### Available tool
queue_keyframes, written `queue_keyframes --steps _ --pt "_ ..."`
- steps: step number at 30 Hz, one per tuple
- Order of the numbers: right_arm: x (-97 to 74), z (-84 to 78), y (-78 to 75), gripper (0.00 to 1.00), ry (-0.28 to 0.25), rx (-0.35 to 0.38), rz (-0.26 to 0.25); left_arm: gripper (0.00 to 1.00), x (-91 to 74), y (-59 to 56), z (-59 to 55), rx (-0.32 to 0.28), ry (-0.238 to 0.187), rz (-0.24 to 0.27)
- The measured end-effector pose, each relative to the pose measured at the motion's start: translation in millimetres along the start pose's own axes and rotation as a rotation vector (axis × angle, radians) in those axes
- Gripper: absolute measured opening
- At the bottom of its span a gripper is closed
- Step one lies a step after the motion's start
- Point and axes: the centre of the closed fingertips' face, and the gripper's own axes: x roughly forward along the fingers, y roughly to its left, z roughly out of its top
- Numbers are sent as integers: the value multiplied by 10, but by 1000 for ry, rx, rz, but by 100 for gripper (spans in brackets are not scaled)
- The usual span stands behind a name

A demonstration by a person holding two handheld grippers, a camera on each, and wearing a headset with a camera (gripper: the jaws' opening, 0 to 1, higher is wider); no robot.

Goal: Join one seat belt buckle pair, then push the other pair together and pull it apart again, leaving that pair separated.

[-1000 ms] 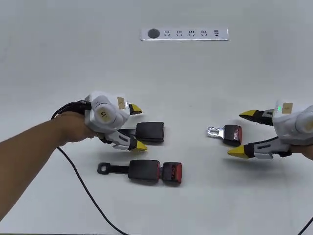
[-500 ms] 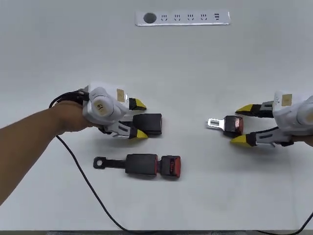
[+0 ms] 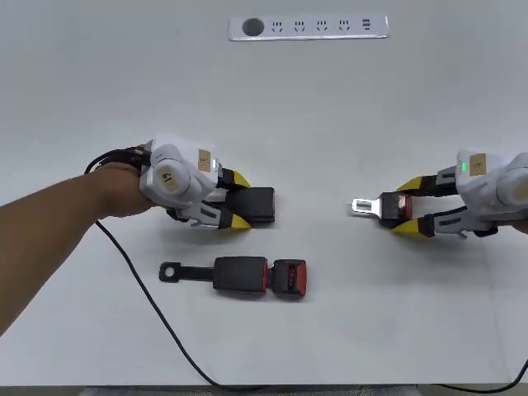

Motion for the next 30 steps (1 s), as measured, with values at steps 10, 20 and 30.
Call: queue_keyframes --steps 10,20,30 --pt "43 40 26 32 -12 12 0 34 3 -66 -30 -6 8 0" --pt "344 354 101 32 -41 -33 46 34 21 -131 -26 -3 29 -1" --pt "621 613 189 33 -66 -45 57 34 40 -133 -59 -5 40 -6"
